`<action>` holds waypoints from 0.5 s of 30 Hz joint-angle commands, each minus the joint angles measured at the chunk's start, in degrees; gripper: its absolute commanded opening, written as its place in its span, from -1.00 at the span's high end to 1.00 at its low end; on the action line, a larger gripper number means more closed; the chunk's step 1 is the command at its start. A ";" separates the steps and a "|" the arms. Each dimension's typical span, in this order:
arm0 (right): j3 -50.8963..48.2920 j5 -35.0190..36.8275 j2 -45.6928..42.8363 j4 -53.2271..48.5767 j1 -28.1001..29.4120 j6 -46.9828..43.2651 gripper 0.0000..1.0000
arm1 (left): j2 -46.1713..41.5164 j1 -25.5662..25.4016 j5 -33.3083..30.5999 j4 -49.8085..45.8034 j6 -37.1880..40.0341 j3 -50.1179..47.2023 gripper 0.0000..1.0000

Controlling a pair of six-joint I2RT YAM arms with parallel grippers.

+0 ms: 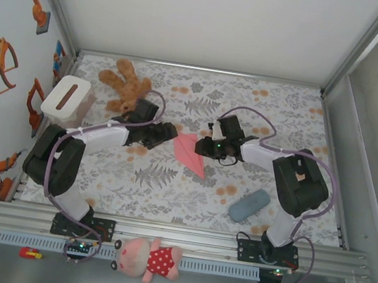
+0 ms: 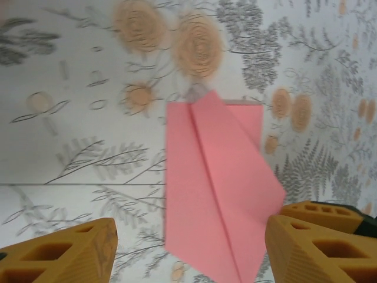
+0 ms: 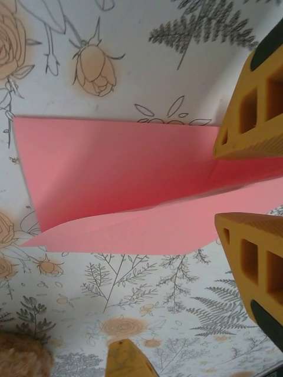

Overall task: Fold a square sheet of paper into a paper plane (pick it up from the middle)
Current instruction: Turn over the paper at the center of the table.

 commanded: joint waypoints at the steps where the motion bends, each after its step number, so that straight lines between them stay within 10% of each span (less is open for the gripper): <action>1: 2.62 -2.51 1.86 -1.29 -0.31 -3.70 0.44 | -3.00 0.38 -1.01 5.00 -2.53 -2.21 -0.38; 15: 2.74 -8.46 0.06 9.30 -2.06 -0.31 1.00 | -6.49 1.10 5.53 14.72 -3.43 -5.75 -0.41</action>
